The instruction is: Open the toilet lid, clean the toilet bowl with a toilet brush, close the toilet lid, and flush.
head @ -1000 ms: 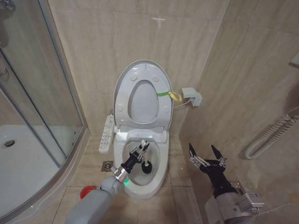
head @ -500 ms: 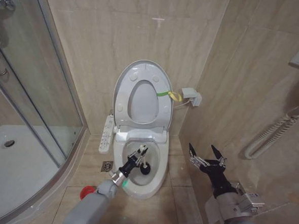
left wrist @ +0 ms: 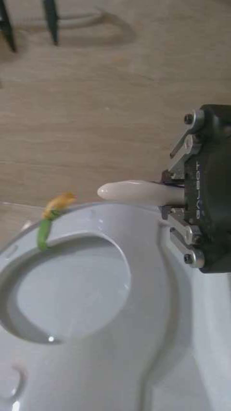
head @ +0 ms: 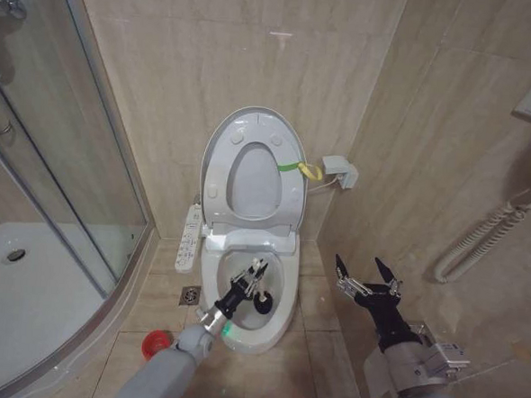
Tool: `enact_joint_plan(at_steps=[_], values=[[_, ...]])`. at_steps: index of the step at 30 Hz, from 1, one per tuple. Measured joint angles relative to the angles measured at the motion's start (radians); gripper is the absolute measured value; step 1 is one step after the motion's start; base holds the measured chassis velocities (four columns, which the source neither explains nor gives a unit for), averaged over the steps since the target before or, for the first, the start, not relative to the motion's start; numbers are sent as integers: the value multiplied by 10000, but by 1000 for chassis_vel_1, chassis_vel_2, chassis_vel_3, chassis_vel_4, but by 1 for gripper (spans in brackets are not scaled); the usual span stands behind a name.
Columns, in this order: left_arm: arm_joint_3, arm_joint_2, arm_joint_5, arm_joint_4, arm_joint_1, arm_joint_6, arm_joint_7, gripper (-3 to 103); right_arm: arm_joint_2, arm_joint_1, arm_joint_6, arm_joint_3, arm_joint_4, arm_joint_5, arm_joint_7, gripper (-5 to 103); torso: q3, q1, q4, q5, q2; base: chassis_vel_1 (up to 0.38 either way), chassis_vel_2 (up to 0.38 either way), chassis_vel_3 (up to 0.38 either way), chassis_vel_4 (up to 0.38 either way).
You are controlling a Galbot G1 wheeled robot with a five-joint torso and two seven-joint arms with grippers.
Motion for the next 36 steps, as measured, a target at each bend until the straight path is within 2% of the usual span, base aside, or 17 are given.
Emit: enact_joint_plan(at_steps=[6,10,13,17,23,29,32,36], values=[[-290,100,83,-41,-367,6,-293,19,0,0,0,0,0,0,1,100,1,1,-2,0,0,0,0,0,0],[-268,-137,-156,-356,-584,6,-382,19,0,0,0,0,0,0,0,100,1,0,-4,1,0,0,0,0,0],[-239,-530,-230,45,-625,6,-221,19,0,0,0,1,0,0,1,100,1,1,-6,0,0,0,0,0,0],[-278,-702,-329,473,-476,5,24,19,0,0,0,0,0,0,1,100,1,0,-4,0,0,0,0,0,0],[-550,-398,-54,1081,-649,6,89,19,0,0,0,1,0,0,0,100,1,0,0,0,0,0,0,0,0],[-1072,-532,-61,640,-905,6,78,19,0,0,0,0,0,0,1,100,1,1,-3,2,0,0,0,0,0],[-1109,-754,-444,353,-793,5,86,19,0,0,0,0,-1,0,1,100,0,1,-7,1,0,0,0,0,0],[-1060,-1023,-571,701,-638,4,245,19,0,0,0,0,0,0,1,100,1,0,-8,-2,0,0,0,0,0]])
